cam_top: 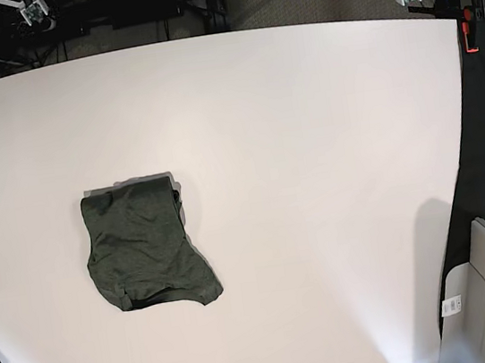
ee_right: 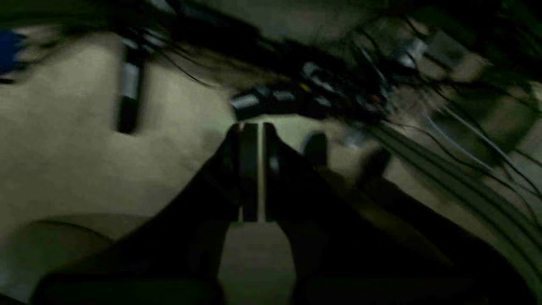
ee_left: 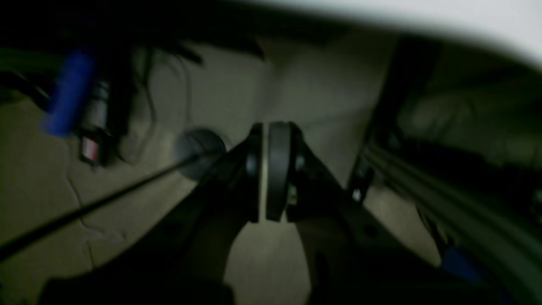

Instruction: Fold the T-shirt properly

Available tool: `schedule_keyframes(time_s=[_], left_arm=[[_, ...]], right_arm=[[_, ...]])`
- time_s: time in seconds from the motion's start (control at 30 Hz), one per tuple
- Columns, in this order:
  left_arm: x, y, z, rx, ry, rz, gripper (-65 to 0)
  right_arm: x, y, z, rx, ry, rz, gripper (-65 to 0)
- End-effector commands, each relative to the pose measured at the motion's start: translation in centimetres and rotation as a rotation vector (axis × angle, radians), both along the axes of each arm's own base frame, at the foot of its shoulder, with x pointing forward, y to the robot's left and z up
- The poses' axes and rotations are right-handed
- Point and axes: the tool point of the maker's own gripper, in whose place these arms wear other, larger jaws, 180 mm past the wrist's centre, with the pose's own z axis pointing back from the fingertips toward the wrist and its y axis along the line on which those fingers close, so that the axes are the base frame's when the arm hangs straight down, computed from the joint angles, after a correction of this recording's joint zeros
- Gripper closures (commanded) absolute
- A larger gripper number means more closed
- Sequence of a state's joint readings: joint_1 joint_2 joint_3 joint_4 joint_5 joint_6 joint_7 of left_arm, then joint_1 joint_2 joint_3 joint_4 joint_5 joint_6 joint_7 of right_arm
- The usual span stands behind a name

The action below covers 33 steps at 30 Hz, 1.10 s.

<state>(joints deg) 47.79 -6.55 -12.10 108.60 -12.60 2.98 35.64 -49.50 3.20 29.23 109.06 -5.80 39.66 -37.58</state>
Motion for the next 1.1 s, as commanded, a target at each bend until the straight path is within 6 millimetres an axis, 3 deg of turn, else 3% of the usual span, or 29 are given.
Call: schedule_keyframes(time_s=[0.0,0.07,0.23,0.43,0.57,0.83,0.93,1.07], left_arm=[[-0.4,0.4,-0.1,0.018,0.003,-0.003,-0.5],[-2.0,0.1,-1.9,-0.002,0.059,0.001,-0.5],[-3.7,-0.3,-5.6,-0.034,0.151,0.011,-0.5],[-3.4,-2.6,-10.1,-0.102,0.229,0.003,-0.5],[-2.8,-3.9,-12.9,-0.132,0.257,-0.006,-0.5],[-3.5,-5.2,-16.5,-0.146,0.307,-0.029,-0.5],[-4.2,-5.8,-17.8,-0.161,0.354,-0.012,-0.5],[-4.7,-6.5,-19.0,-0.18,0.395,0.008,-0.5]], right_arm=[[-0.1,0.0,-0.3,0.005,0.004,0.007,-0.1],[-0.5,-0.2,-1.8,0.011,0.035,-0.016,-0.1],[-0.9,0.6,-6.0,0.083,0.09,-0.104,-0.1],[0.4,2.9,-10.7,0.146,0.166,-0.095,-0.1],[2.0,4.7,-12.8,0.182,0.195,-0.075,-0.1],[3.4,8.5,-16.9,0.342,0.231,-0.144,-0.1],[4.2,11.1,-18.1,0.424,0.203,-0.136,-0.1],[4.8,12.7,-19.9,0.381,0.152,-0.091,-0.1]])
